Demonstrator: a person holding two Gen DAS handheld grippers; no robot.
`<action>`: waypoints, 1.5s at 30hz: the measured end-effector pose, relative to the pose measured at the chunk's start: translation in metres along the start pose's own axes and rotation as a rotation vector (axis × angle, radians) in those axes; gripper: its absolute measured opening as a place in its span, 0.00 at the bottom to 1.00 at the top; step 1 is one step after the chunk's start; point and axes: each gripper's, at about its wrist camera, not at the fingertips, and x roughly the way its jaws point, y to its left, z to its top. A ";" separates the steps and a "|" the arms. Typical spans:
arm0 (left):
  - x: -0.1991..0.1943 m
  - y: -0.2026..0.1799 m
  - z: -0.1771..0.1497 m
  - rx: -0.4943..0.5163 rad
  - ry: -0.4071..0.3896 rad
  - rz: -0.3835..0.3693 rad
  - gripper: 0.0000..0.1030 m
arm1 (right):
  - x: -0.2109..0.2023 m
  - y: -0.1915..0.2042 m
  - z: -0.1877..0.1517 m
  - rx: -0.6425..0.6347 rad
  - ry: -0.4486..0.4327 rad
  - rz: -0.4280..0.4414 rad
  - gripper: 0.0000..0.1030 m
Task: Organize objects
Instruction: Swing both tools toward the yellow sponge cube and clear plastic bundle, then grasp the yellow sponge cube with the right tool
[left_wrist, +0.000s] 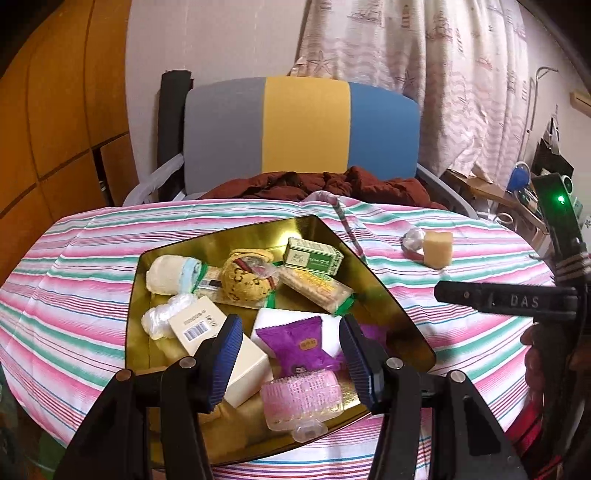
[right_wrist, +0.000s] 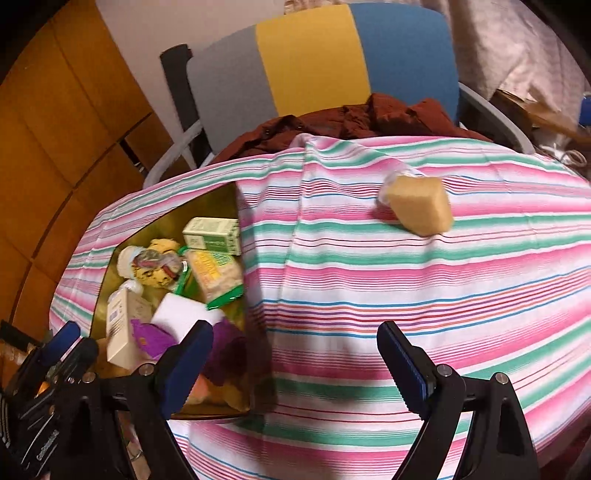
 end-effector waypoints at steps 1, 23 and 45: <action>0.000 -0.002 0.000 0.005 0.001 -0.003 0.53 | 0.000 -0.005 0.001 0.010 0.004 -0.003 0.88; 0.017 -0.044 0.016 0.103 0.030 -0.123 0.53 | 0.026 -0.118 0.066 0.208 0.018 -0.165 0.88; 0.052 -0.075 0.046 0.147 0.074 -0.189 0.53 | 0.056 -0.126 0.100 0.118 0.014 -0.197 0.59</action>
